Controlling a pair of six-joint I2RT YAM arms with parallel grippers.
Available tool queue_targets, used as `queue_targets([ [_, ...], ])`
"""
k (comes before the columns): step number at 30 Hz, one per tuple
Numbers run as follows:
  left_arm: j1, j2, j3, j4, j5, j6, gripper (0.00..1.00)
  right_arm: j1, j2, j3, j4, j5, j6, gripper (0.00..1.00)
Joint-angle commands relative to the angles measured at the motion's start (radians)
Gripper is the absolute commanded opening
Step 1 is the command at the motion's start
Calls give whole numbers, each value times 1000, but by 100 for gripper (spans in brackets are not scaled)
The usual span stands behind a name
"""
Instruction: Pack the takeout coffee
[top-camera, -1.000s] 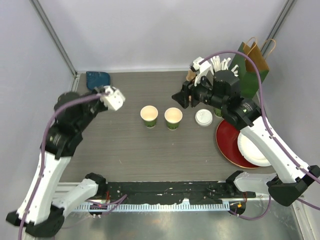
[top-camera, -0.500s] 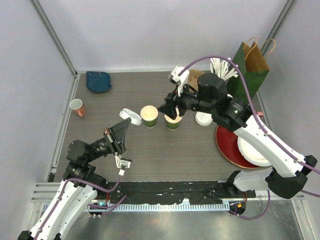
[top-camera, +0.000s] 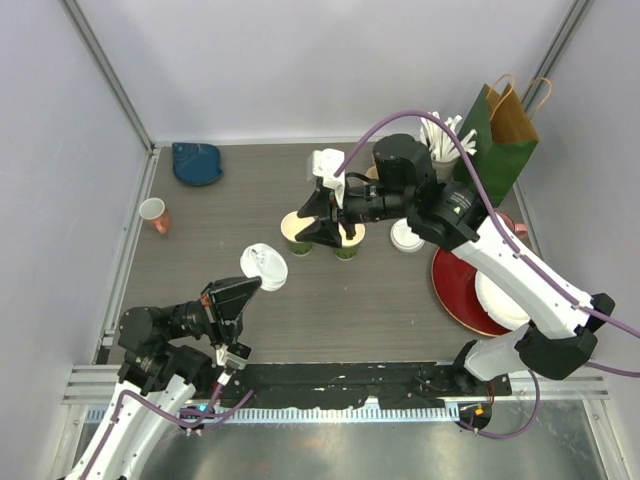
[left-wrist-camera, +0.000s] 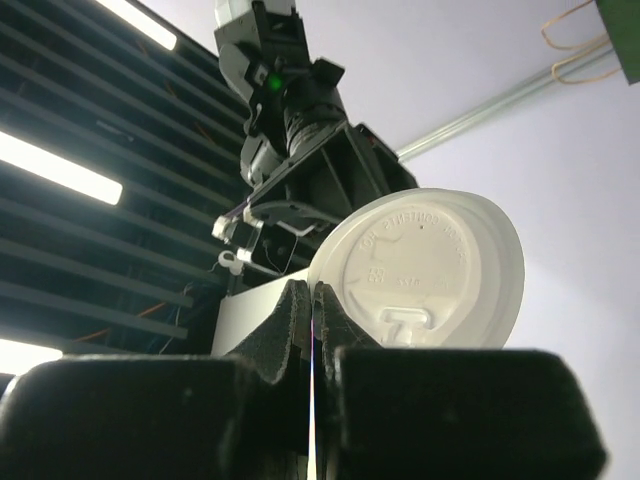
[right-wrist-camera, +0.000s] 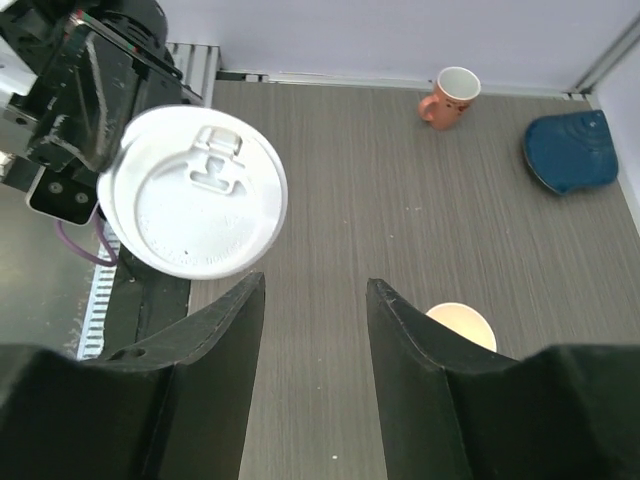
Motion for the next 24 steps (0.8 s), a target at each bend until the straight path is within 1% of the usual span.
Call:
queue_targets([
  [1,0,8,18,-39,89,188,0,20,43,102,-59,-76,-51,50],
  [2,0,8,18,-38,98,191,0,32,50,104,-67,-70,-83,50],
  [4,-1,8,20,-39,120,185,0,67,54,99,-90,-73,-143,54],
  [5,0,8,18,-41,124,185,0,72,54,99,-96,-108,-191,55],
  [6,-1,8,17,-41,132,185,0,73,57,102,-99,-126,-212,58],
  [7,-1,8,15,-41,138,185,0,75,61,107,-107,-146,-229,59],
  [9,-1,8,15,-42,144,189,0,75,89,141,-130,-157,-266,59],
  [11,0,9,15,-45,152,196,0,76,118,191,-173,-157,-268,58],
  [14,0,11,21,-68,159,215,0,87,185,260,-210,-143,-243,56],
  [15,-1,11,21,-71,160,218,0,89,204,276,-216,-134,-237,53],
  [17,-1,11,24,-77,163,223,0,96,244,320,-254,-142,-248,51],
  [24,0,11,29,-88,170,234,0,104,288,368,-325,-159,-331,54],
])
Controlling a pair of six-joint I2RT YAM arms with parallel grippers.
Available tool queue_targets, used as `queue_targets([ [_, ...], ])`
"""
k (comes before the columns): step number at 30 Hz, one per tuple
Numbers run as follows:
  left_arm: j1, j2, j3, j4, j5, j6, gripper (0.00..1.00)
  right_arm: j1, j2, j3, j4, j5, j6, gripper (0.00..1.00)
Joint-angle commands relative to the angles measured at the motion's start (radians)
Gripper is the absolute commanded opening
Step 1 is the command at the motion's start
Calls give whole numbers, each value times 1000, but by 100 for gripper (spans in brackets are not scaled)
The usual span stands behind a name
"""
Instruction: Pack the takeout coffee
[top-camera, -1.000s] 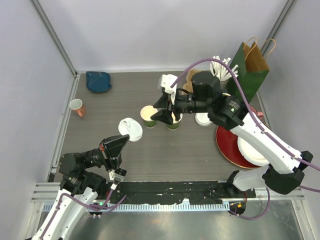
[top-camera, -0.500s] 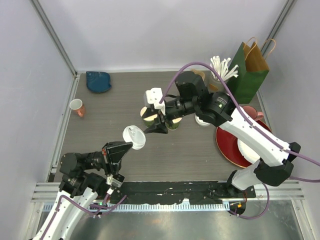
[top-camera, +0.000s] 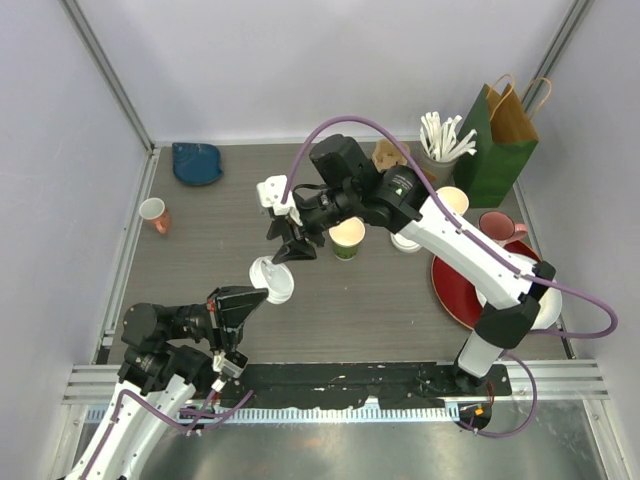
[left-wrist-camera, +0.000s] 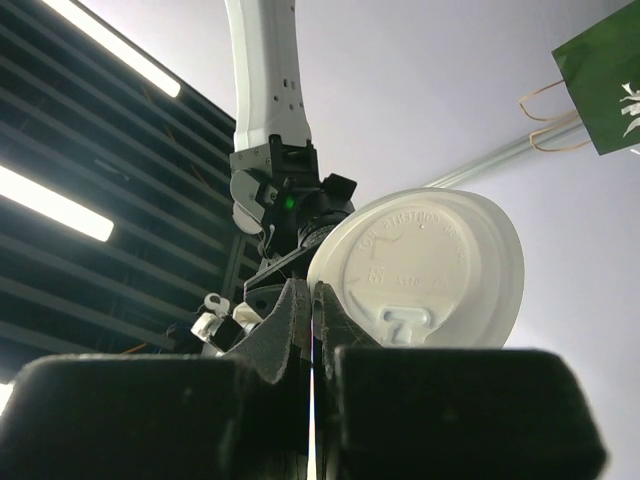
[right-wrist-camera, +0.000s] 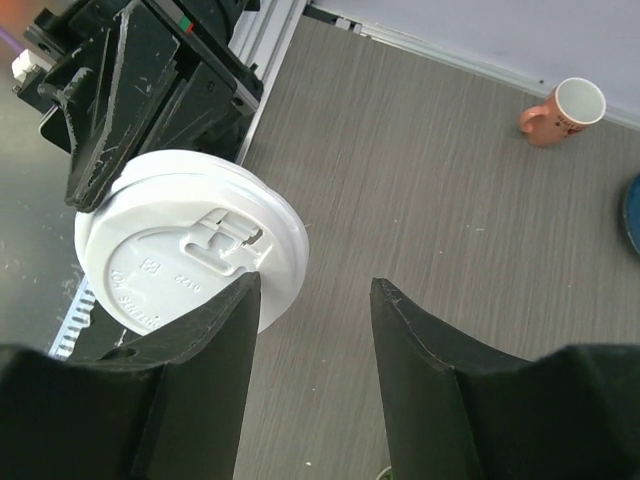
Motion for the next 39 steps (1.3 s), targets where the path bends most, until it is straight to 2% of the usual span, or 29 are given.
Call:
queue_targets([
  [1,0,7,27,0,41,221,0,6,0,71,-58,-39,-66,54],
  [12,0,19,38,-7,41,236,0,51,103,204,-205,-50,-123,55],
  [19,-2,10,33,-17,40,227,0,66,117,224,-180,-48,-129,56],
  [22,0,12,33,-17,40,227,0,66,118,226,-173,-42,-133,54],
  [24,0,8,35,-17,32,226,0,66,115,224,-169,-35,-135,45],
  [26,0,7,33,-18,18,224,0,68,114,219,-167,13,-120,45],
  [30,-2,-5,24,2,-83,170,0,66,65,128,-91,155,-34,51],
  [32,-2,1,-10,118,-165,71,0,57,7,31,-52,244,-6,53],
  [35,-2,28,-39,233,-224,5,0,11,-78,-55,-6,271,40,56],
  [39,0,42,-51,281,-216,-14,0,-33,-185,-135,52,257,46,61],
])
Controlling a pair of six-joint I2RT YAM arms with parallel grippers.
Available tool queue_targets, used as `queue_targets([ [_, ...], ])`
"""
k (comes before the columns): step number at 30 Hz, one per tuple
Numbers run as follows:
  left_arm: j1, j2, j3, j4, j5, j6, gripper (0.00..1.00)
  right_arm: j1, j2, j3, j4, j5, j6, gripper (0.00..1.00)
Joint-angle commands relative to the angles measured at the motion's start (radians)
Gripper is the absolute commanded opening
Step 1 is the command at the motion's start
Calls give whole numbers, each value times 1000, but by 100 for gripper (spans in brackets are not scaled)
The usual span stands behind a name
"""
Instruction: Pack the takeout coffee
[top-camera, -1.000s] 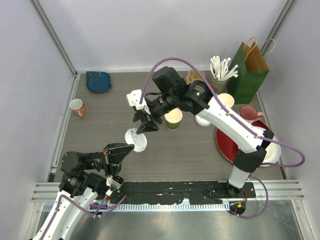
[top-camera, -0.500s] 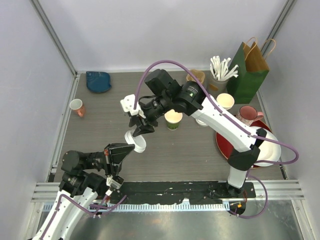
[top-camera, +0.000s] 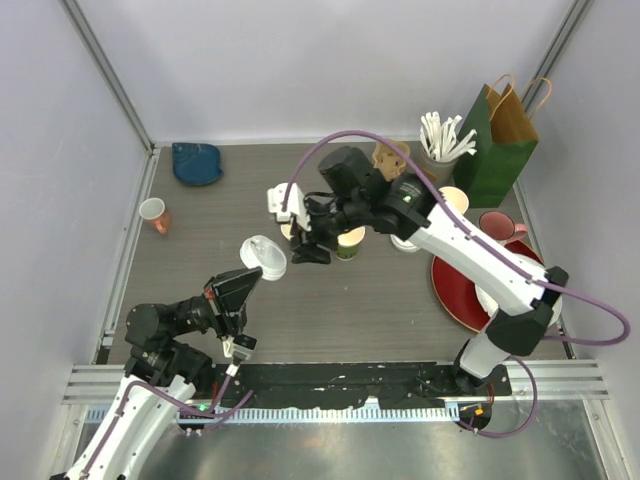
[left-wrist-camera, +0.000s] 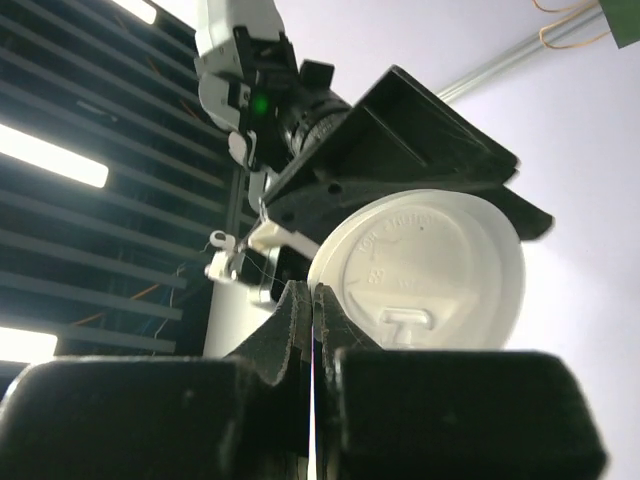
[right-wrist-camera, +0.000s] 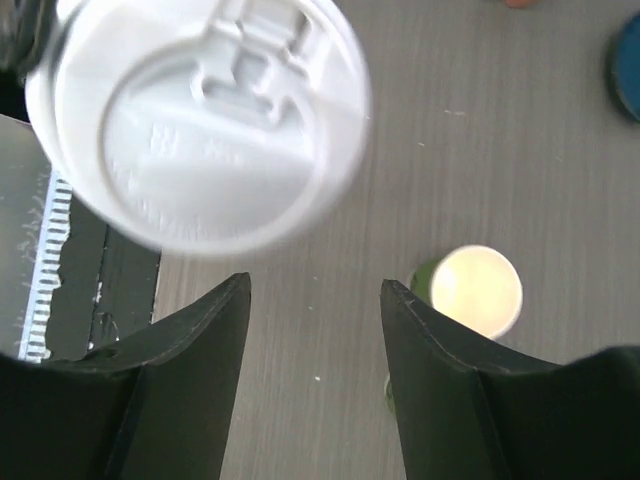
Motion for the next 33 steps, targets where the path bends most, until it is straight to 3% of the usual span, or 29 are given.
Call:
queue_targets([
  [1,-2,19,-8,144,-40,-15,0,-39,-172,-67,126,35,26,62],
  [7,0,19,-5,151,-29,-21,0,-37,-253,-153,204,-93,3,65],
  [12,-2,22,3,151,-14,-15,0,-30,-211,-116,220,-190,-32,60],
  [21,-2,33,6,144,-8,-2,0,32,-160,-75,226,-204,-78,57],
  [33,0,59,14,145,-8,20,0,62,-112,-52,224,-224,-81,40],
])
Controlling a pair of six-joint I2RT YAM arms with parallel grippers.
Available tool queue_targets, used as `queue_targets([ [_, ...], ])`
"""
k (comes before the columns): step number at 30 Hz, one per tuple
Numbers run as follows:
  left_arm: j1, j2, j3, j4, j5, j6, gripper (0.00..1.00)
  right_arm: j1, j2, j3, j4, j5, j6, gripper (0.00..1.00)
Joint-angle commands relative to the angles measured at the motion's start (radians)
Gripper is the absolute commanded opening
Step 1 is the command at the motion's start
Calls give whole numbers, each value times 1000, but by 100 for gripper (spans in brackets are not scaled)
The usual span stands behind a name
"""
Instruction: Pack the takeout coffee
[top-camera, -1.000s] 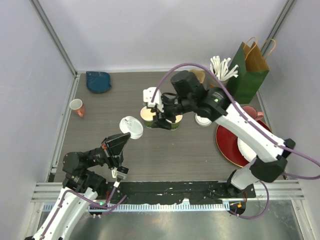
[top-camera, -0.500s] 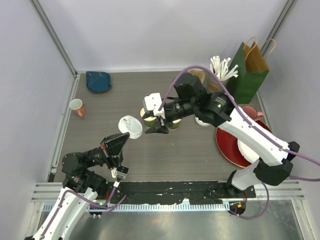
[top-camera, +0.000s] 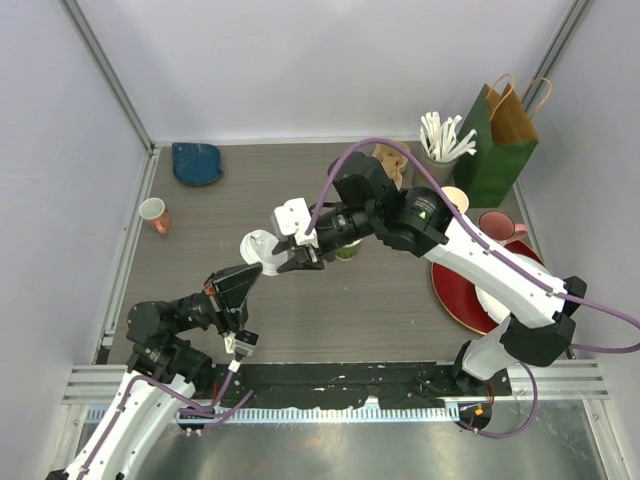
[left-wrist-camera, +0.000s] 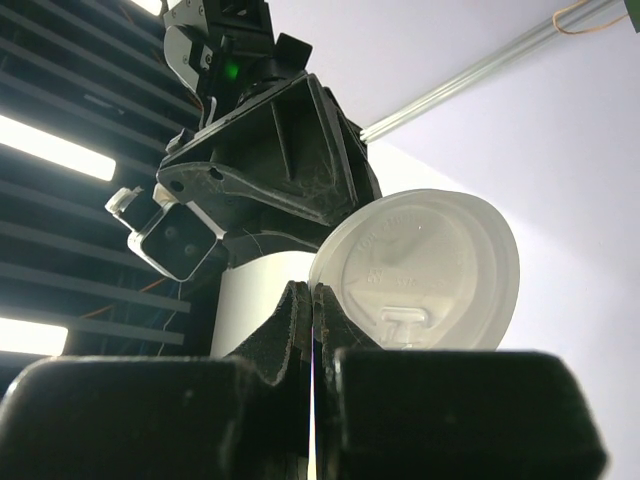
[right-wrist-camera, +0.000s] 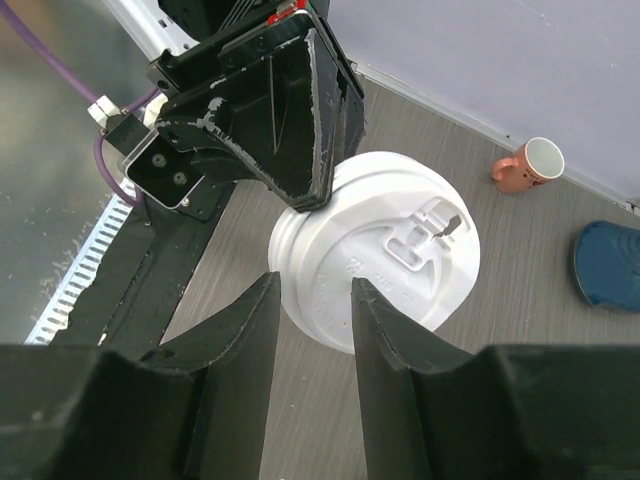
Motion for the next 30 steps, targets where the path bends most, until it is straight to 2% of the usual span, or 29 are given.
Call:
queue_targets([
  [1,-2,18,22,53,16,30,0,11,21,51,33,-26,-7,40],
  [7,-2,22,22,56,19,35,0,14,46,65,19,-14,10,38],
  [11,-2,22,22,56,25,39,0,14,50,71,10,-3,11,24],
  [12,0,24,22,56,25,39,0,13,49,69,10,1,11,18],
  [18,0,19,19,43,16,38,0,14,14,31,16,47,8,1],
  [22,-2,8,19,-4,-4,50,0,14,-8,-3,35,86,22,1],
  [24,0,-4,24,-90,-36,104,1,14,-20,-30,47,118,33,1],
  [25,0,-5,30,-116,-48,119,5,14,-25,-41,58,153,37,1],
  [26,-2,-7,33,-151,-60,140,17,14,-38,-55,64,165,45,1],
  [29,0,-8,47,-202,-73,161,31,13,-60,-107,91,215,57,1],
  [30,-2,-8,50,-211,-82,168,33,13,-72,-127,95,228,60,1],
])
